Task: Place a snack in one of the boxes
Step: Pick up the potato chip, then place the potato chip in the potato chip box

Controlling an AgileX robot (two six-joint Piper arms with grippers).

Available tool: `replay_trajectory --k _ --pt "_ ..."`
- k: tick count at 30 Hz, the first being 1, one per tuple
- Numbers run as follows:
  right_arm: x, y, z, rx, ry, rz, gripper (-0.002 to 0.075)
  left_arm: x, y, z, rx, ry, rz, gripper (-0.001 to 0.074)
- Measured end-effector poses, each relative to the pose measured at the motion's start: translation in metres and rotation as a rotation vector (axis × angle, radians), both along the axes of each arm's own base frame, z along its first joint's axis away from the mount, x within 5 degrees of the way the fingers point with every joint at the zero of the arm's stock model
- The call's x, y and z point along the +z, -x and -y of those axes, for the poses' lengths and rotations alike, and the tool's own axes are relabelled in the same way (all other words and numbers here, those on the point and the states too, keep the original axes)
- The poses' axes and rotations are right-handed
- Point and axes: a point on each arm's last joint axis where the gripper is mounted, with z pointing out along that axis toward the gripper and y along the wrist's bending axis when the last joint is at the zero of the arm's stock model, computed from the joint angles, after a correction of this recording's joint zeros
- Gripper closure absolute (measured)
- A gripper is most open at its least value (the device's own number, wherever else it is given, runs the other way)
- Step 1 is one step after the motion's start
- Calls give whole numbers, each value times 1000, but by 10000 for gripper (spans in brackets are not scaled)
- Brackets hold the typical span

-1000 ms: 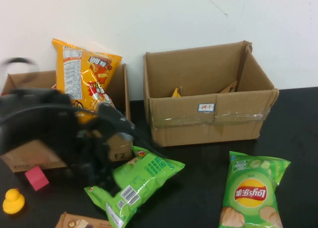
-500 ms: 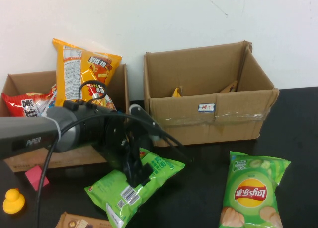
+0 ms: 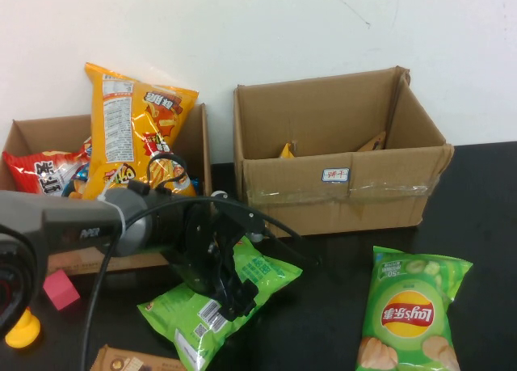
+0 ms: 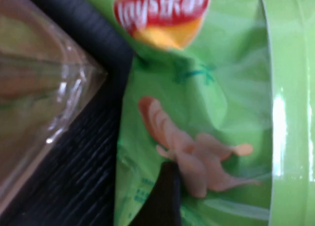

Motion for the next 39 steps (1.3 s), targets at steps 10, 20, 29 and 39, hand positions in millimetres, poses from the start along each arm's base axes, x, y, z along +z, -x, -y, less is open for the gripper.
replay_trajectory --k 10,20,29,39 --pt "0 0 0 0 0 0 727 10 -3 4 47 61 24 464" --pt "0 0 0 0 0 0 727 111 33 -6 19 126 16 486" --pt "0 0 0 0 0 0 727 230 60 -68 115 240 405 486" --pt "0 0 0 0 0 0 727 230 14 -167 472 221 618 486"
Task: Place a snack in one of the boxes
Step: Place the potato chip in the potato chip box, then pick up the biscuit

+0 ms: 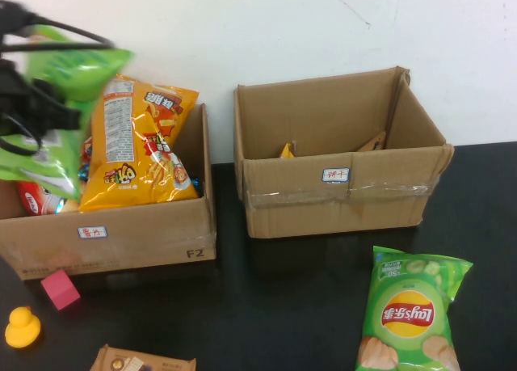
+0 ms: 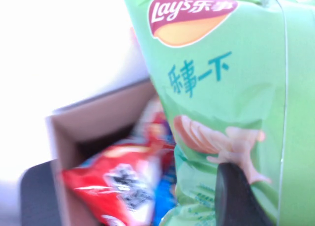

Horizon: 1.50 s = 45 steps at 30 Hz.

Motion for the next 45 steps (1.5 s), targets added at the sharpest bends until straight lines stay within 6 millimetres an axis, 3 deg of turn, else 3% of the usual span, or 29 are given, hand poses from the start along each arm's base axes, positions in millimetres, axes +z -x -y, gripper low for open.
replay_trajectory --k 5,10,14,17,21,23,28,32,34,38,41,45 --pt "0 0 0 0 0 0 727 -37 -35 -28 132 73 9 486" --pt "0 0 0 0 0 0 727 -89 -69 -35 193 79 14 486" --pt "0 0 0 0 0 0 727 -106 -84 -39 225 63 87 480" --pt "0 0 0 0 0 0 727 -115 -89 -41 239 56 110 399" --pt "0 0 0 0 0 0 727 -133 -88 -39 225 65 4 216" --pt "0 0 0 0 0 0 727 -137 -86 -37 215 71 -46 165" --pt "0 0 0 0 0 0 727 -116 -75 -34 193 83 -73 127" --pt "0 0 0 0 0 0 727 -66 -55 -32 170 79 13 125" --pt "0 0 0 0 0 0 727 -38 -39 -29 148 78 44 129" --pt "0 0 0 0 0 -2 727 -2 0 -16 75 73 -18 161" --pt "0 0 0 0 0 -2 727 7 25 -2 -5 48 -113 210" --pt "0 0 0 0 0 -2 727 -4 50 22 -224 -110 -264 286"
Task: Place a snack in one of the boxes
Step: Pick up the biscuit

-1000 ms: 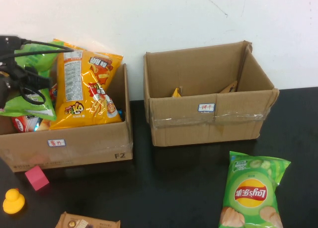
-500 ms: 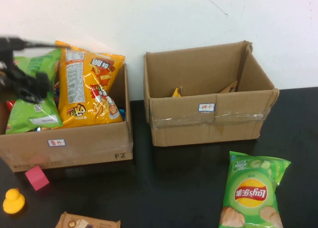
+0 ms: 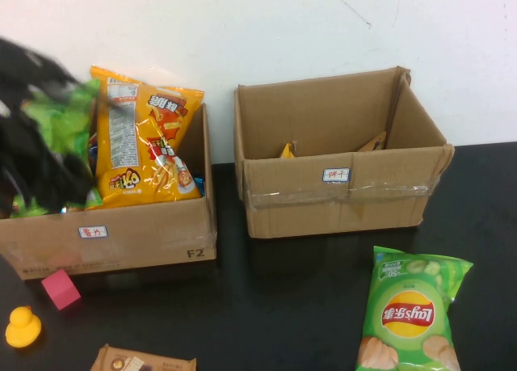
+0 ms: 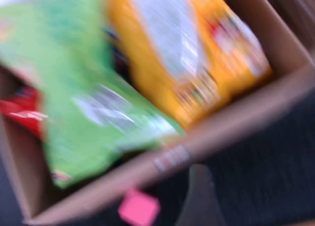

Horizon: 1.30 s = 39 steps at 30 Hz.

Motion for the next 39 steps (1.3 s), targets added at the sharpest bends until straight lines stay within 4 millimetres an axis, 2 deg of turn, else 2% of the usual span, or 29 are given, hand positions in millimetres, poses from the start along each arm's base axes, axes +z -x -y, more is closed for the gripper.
replay_trajectory --k 5,7,10,13,18,26,35,39 --pt "0 0 0 0 0 0 727 -30 21 30 -283 -135 -137 315" --pt "0 0 0 0 0 0 727 -48 31 43 -382 -180 -165 288" --pt "0 0 0 0 0 0 727 -77 46 57 -525 -260 -178 205" --pt "0 0 0 0 0 0 727 -108 60 62 -625 -332 -155 135" --pt "0 0 0 0 0 0 727 -143 74 63 -729 -415 -129 106" --pt "0 0 0 0 0 0 727 -177 72 62 -828 -508 -180 103" --pt "0 0 0 0 0 0 727 -217 68 61 -861 -518 -341 99" --pt "0 0 0 0 0 0 727 -224 60 56 -833 -511 -375 104"
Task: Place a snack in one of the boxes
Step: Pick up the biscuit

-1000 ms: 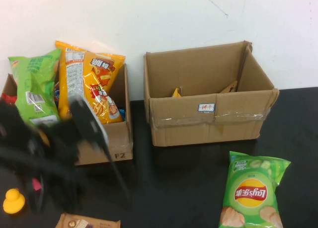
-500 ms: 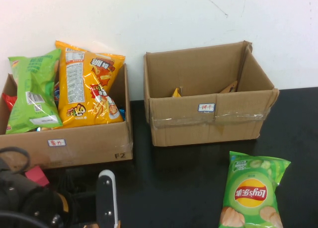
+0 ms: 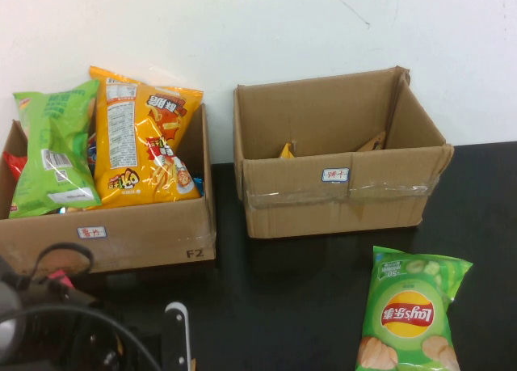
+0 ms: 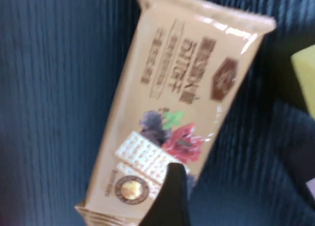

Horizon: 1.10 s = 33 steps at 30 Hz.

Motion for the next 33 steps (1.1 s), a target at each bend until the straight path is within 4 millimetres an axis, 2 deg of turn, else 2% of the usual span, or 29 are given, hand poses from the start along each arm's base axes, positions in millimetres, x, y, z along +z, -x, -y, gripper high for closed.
replay_trajectory --k 8,13,19,25,33 --pt "0 0 0 0 0 0 727 4 -23 -11 72 23 37 210" --pt "0 0 0 0 0 0 727 -8 -26 -14 59 30 22 269" --pt "0 0 0 0 0 0 727 -6 -37 -10 92 82 125 285" --pt "0 0 0 0 0 0 727 -2 -37 -10 229 120 123 258" --pt "0 0 0 0 0 0 727 -3 -35 -11 285 126 100 248"
